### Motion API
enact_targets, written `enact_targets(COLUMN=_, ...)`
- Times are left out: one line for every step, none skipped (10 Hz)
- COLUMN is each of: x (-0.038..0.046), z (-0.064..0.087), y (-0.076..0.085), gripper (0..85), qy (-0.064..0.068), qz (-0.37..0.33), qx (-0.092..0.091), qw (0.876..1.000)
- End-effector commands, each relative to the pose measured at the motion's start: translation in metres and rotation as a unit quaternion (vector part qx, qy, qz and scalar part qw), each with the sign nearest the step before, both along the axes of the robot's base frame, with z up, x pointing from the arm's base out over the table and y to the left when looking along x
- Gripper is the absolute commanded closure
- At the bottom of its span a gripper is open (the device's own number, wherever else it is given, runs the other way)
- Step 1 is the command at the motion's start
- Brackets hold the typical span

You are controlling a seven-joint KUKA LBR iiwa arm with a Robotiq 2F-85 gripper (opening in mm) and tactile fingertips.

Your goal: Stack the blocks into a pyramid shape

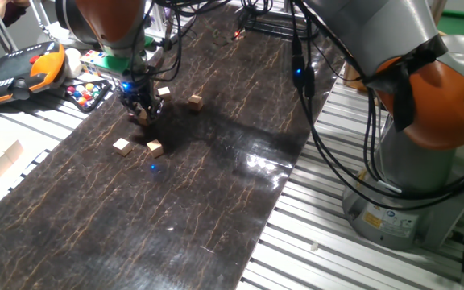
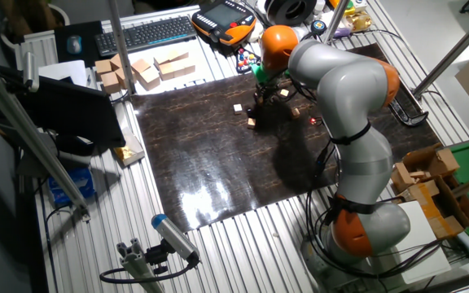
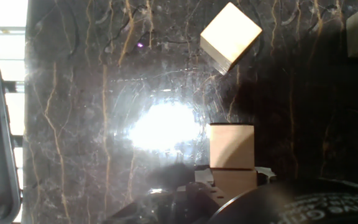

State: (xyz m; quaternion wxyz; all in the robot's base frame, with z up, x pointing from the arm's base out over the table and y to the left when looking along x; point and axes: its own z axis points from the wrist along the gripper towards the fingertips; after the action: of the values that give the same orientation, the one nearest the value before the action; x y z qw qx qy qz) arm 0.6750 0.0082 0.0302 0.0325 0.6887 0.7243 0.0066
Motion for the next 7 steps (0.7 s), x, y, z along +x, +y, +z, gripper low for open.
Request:
enact_targets(x=0.0, z=0.0001, y=0.0002, gripper=59.7, qy=0.0, qz=-0.001, qx=-0.001, qw=1.0)
enact_targets(x=0.0001, z=0.0002, y=0.0002, gripper=50.0, qy=0.0, qz=0.0, qx=-0.003, qw=1.0)
enact_targets(x=0.0001, z=0.0003, y=0.0003, gripper=40.3, qy=0.0, qz=0.0, qx=-0.005, qw=1.0)
enact_targets(x=0.0, z=0.0004, y=0.0004, gripper=39.7, qy=-0.001, qz=0.001, qx=-0.005, qw=1.0)
enact_targets(x=0.0, z=0.0006, y=0.0005, gripper=38.7, qy=0.0, qz=0.002, qx=-0.005, qw=1.0)
enact_targets(x=0.0, z=0.0008, y=0.0006, gripper=35.7, qy=-0.002, qz=0.005, qx=-0.005, qw=1.0)
enact_targets(x=0.0004, z=0.0017, y=0.0009, gripper=30.7, qy=-0.003, qz=0.006, qx=-0.003, qw=1.0)
